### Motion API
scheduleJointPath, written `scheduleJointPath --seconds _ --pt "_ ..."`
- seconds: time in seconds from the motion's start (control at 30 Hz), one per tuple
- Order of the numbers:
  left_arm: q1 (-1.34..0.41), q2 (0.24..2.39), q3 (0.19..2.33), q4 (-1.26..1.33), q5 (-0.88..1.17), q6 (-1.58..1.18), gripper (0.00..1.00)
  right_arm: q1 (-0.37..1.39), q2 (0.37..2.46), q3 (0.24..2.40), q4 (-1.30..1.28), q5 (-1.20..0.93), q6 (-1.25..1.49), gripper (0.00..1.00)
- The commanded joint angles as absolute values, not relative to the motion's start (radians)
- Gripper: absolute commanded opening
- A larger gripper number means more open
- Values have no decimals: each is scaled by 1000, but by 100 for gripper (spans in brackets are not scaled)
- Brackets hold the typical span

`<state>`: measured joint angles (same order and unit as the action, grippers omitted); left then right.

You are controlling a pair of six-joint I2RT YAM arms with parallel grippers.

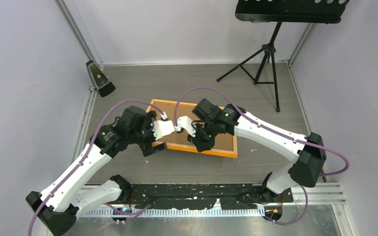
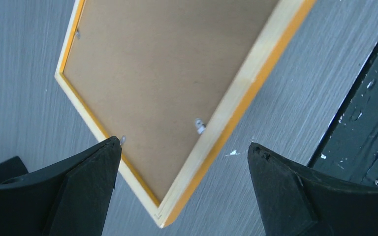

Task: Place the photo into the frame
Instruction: Turn over the photo frame at the center of the board.

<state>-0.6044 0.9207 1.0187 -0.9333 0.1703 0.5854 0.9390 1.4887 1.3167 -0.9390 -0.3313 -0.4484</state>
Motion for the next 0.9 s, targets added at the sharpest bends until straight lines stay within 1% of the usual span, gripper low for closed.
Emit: scheduleJointPath --seconds 0.0,0.1,0.2,0.53,0.6,0.77,0.87 --pt "-705 927 1050 -928 58 601 100 890 1484 1422 -938 -398 -446 6" --pt "-714 918 1012 -876 105 625 100 858 1489 1437 -941 -430 -437 6" --pt "-728 919 977 -839 103 648 100 824 1493 1454 -953 -463 -430 6" --pt "-755 998 864 -604 -72 795 99 782 1515 1527 -997 -515 -427 6" --pt "-756 1026 836 -522 -125 813 97 773 1520 1537 -1003 -524 -427 6" --pt "-756 1062 792 -396 -202 846 72 754 1525 1562 -1017 -535 -421 6" --pt "-756 1069 806 -402 -191 843 51 747 1522 1572 -1018 -525 -418 6"
